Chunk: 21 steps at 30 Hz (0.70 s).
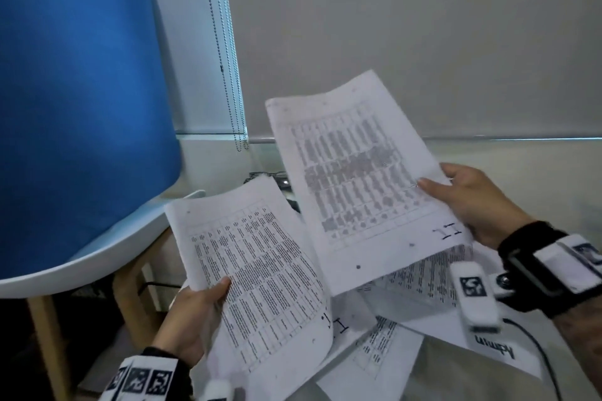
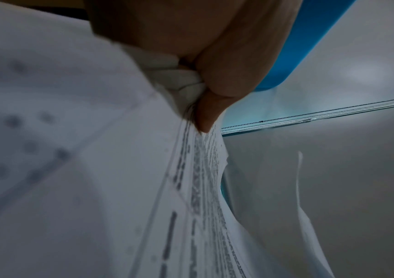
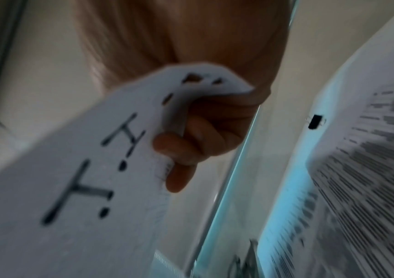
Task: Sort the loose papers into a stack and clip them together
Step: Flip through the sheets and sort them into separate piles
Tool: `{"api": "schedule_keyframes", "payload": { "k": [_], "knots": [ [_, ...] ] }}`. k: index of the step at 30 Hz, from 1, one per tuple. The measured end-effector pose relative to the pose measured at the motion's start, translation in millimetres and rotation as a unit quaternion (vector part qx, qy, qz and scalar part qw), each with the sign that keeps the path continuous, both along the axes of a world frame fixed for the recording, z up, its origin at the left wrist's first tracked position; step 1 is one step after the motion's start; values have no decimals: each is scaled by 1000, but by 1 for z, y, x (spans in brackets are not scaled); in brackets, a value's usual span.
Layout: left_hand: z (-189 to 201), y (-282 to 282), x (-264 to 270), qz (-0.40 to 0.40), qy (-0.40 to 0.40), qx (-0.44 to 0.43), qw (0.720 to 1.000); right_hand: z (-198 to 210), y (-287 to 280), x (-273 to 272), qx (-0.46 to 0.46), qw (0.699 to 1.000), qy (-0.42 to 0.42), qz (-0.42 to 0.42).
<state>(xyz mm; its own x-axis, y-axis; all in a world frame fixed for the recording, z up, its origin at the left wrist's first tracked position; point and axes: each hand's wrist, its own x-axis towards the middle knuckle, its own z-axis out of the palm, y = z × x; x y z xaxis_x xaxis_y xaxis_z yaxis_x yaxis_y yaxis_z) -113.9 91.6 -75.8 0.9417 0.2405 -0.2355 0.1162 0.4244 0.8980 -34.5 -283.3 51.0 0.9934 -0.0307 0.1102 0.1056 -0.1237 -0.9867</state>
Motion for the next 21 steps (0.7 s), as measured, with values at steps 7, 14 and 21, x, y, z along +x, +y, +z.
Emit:
{"api": "schedule_keyframes", "payload": {
  "k": [7,14,21],
  "knots": [
    [-12,-1,9,13,35,-27,999,-60,66,-13,-137,988,28,65],
    [-5,0,11,3,33,-51,998,-99,101,-27,-164,975,40,141],
    [-18,3,13,-2,43,68,997,-84,86,-24,-206,942,110,241]
  ]
}}
